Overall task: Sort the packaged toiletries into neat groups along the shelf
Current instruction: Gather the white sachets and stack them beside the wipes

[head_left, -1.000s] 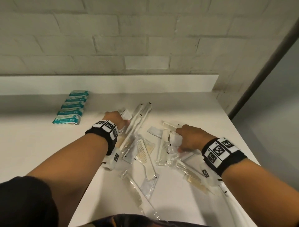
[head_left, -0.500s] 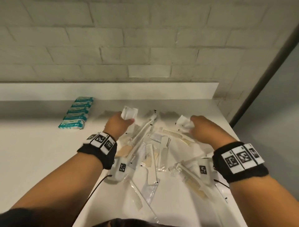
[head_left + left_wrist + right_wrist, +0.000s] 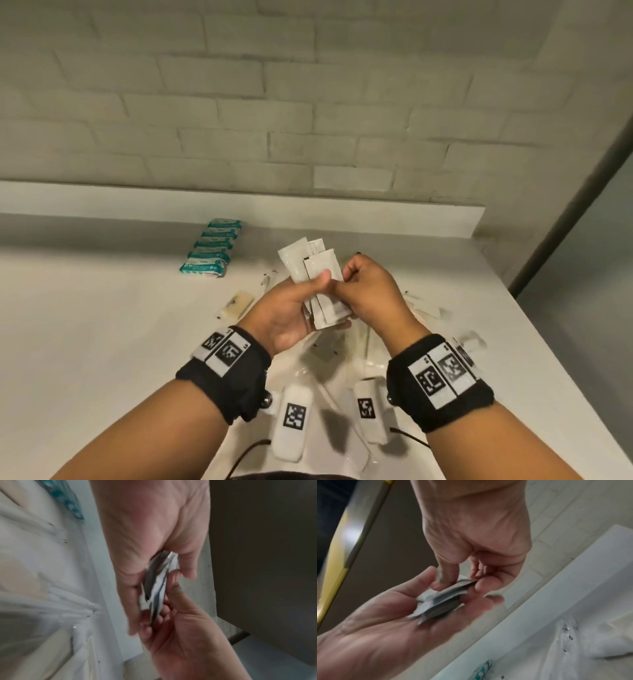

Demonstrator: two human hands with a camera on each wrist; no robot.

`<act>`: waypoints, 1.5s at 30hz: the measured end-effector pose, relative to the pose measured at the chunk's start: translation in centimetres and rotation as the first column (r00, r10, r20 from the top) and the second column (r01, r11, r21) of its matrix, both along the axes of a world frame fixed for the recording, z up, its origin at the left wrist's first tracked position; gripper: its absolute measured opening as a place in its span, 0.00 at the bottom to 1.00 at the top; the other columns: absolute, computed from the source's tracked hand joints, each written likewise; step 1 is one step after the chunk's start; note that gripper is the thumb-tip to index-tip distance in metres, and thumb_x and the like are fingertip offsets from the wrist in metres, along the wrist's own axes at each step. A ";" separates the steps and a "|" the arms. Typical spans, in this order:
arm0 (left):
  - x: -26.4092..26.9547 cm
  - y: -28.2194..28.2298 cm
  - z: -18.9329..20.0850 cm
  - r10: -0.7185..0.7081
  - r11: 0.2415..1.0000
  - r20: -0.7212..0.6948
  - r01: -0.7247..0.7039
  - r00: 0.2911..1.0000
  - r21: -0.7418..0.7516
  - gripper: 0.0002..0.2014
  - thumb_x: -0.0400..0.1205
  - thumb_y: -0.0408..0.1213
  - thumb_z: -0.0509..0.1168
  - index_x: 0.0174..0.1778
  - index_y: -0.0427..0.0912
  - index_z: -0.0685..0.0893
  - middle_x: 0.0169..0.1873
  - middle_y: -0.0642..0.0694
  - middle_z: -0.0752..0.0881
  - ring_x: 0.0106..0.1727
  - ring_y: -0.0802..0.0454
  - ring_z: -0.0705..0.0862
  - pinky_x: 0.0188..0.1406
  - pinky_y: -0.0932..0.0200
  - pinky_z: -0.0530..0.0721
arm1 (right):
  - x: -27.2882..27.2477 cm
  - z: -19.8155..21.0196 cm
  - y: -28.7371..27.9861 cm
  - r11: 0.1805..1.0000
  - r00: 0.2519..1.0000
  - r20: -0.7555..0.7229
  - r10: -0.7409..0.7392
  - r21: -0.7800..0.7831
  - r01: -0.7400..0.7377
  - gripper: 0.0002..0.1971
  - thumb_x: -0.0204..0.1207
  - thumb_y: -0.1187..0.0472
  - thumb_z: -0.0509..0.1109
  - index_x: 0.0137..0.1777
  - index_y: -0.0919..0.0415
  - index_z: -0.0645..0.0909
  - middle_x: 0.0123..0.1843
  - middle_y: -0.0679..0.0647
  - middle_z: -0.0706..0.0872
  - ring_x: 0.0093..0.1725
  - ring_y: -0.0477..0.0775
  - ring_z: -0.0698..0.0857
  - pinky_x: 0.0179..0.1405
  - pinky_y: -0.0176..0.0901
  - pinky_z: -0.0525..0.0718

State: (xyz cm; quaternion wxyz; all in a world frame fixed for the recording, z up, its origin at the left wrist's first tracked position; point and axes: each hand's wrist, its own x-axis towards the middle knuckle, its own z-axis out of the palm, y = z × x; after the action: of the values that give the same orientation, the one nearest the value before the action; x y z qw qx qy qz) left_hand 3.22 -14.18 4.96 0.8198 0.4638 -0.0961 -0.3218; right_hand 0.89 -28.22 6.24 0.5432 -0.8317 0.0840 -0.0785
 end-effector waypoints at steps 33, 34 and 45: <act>-2.9 16.5 -0.7 0.125 0.943 0.217 -0.184 0.968 0.277 0.08 0.79 0.27 0.69 0.53 0.35 0.86 0.43 0.41 0.91 0.42 0.49 0.90 0.33 0.62 0.84 | -3.5 -0.2 12.9 0.912 0.987 -0.062 0.147 -0.378 -0.159 0.15 0.70 0.46 0.77 0.40 0.56 0.78 0.33 0.49 0.83 0.32 0.48 0.80 0.31 0.42 0.76; -2.9 17.1 -1.0 0.110 0.939 0.221 -0.174 0.969 0.296 0.08 0.79 0.27 0.69 0.53 0.35 0.87 0.43 0.40 0.91 0.42 0.49 0.90 0.34 0.61 0.85 | -3.4 -0.5 13.4 0.901 0.979 -0.100 0.176 -0.384 -0.201 0.14 0.71 0.48 0.76 0.38 0.57 0.77 0.32 0.49 0.83 0.30 0.47 0.79 0.28 0.40 0.73; -1.8 21.0 -2.0 0.170 0.956 0.134 -0.197 0.976 0.220 0.13 0.82 0.31 0.66 0.62 0.39 0.82 0.50 0.38 0.90 0.48 0.43 0.91 0.39 0.57 0.90 | -1.7 -1.7 17.5 0.927 0.989 0.008 0.147 0.349 -0.141 0.08 0.76 0.68 0.73 0.53 0.60 0.82 0.44 0.58 0.91 0.41 0.57 0.89 0.38 0.47 0.87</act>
State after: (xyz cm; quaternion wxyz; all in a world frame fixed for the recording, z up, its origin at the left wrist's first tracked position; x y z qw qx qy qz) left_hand 1.46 6.83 2.94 0.7796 0.5807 -0.0607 -0.2265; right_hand -0.82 -10.76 4.59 0.6854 -0.7269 0.0403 -0.0149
